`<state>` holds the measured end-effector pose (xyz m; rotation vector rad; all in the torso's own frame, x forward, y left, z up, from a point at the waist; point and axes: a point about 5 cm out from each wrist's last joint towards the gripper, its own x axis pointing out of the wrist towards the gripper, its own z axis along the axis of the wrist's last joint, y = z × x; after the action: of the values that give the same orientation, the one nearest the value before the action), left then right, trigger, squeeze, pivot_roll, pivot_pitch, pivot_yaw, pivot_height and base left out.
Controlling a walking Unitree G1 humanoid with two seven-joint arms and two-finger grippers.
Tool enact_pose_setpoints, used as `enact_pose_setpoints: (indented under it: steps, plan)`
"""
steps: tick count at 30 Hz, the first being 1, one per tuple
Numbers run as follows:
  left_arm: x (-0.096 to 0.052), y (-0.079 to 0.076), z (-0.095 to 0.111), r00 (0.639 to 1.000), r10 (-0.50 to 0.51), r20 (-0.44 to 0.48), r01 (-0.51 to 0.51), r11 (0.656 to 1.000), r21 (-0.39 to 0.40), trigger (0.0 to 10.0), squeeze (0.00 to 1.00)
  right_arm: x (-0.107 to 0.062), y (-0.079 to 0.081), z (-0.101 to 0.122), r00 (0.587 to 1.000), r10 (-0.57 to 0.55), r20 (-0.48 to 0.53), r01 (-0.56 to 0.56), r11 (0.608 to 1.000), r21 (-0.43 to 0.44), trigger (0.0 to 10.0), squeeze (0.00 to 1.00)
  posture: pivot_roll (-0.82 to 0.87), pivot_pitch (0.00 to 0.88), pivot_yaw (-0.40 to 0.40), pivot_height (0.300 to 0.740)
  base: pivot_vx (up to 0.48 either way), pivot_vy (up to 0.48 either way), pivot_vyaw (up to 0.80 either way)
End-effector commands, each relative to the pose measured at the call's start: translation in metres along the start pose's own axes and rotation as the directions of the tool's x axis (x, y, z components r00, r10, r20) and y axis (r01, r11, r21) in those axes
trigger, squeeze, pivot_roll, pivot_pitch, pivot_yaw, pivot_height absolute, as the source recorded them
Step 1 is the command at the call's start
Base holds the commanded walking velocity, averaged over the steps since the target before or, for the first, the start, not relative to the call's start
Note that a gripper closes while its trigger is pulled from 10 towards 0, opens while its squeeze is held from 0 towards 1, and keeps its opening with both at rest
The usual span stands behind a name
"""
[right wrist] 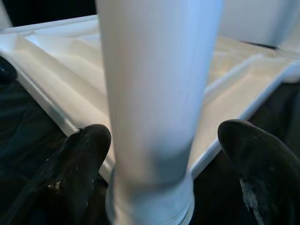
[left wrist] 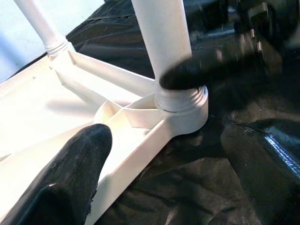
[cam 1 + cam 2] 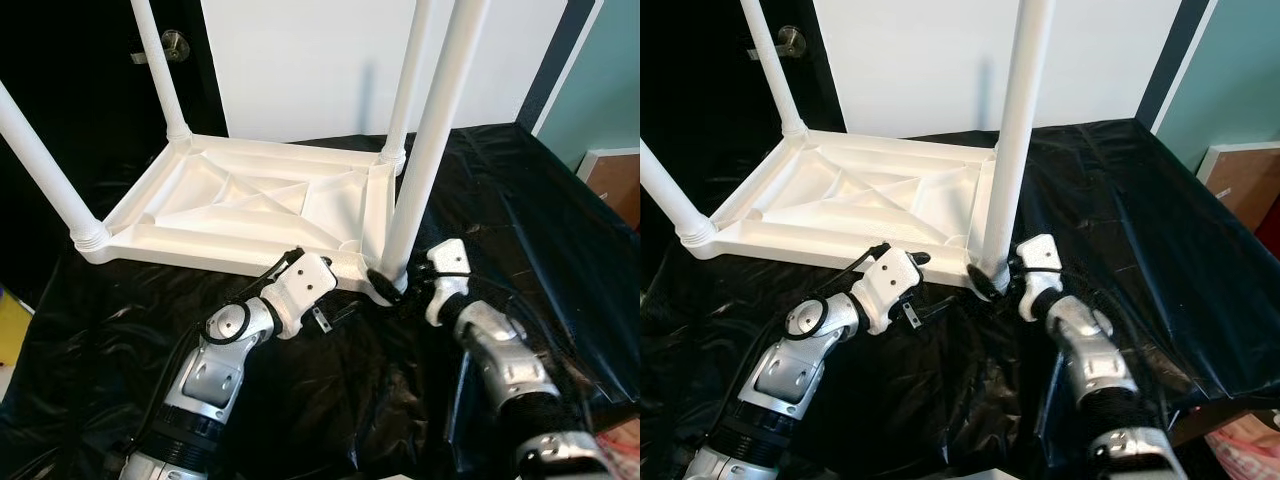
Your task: Building children table
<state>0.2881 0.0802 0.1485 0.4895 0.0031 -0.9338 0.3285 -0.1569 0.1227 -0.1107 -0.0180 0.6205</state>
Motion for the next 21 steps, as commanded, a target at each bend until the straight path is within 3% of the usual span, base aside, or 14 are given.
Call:
enact_pose_setpoints:
  steps: [1,8,9,11,12,21]
  plan:
    - [0.001,0.005,-0.003,0.992,0.125,-0.014,-0.125,0.992,-0.003,10.0,0.0,0.004,-0.001,0.003,0.999,0.041,0.009,-0.04,0.999,-0.008,10.0,0.0,0.01,0.0,-0.002,0.74,0.0,0.0,0.0]
    - [0.003,-0.004,-0.001,0.999,0.052,-0.007,-0.052,0.998,-0.04,10.0,0.0,0.022,0.0,0.01,0.994,0.106,-0.007,-0.106,0.993,-0.043,10.0,0.0,0.02,0.0,-0.007,0.74,0.0,0.0,0.0]
    - [0.003,-0.005,-0.001,0.999,0.039,-0.004,-0.039,0.998,-0.056,10.0,0.0,0.024,0.001,0.008,0.991,0.131,-0.025,-0.132,0.99,-0.045,0.8,0.0,0.03,0.0,-0.017,0.74,0.0,0.0,0.0]
    - [0.003,-0.005,-0.001,0.999,0.039,-0.004,-0.039,0.998,-0.056,10.0,0.0,0.024,0.001,0.008,0.991,0.131,-0.025,-0.132,0.99,-0.045,0.8,0.0,0.03,0.0,-0.017,0.74,0.0,0.0,0.0]
    - [0.003,-0.006,-0.001,0.999,0.034,-0.001,-0.034,0.997,-0.063,10.0,0.0,0.024,0.002,0.004,0.988,0.147,-0.041,-0.148,0.988,-0.045,0.0,0.0,0.03,0.0,-0.02,0.74,0.0,0.0,0.0]
    - [0.002,-0.006,-0.002,0.999,0.044,-0.004,-0.044,0.997,-0.064,10.0,0.0,0.02,0.0,-0.003,0.984,0.166,-0.069,-0.169,0.985,-0.038,0.0,0.0,0.04,0.0,-0.026,0.74,0.0,0.0,0.0]
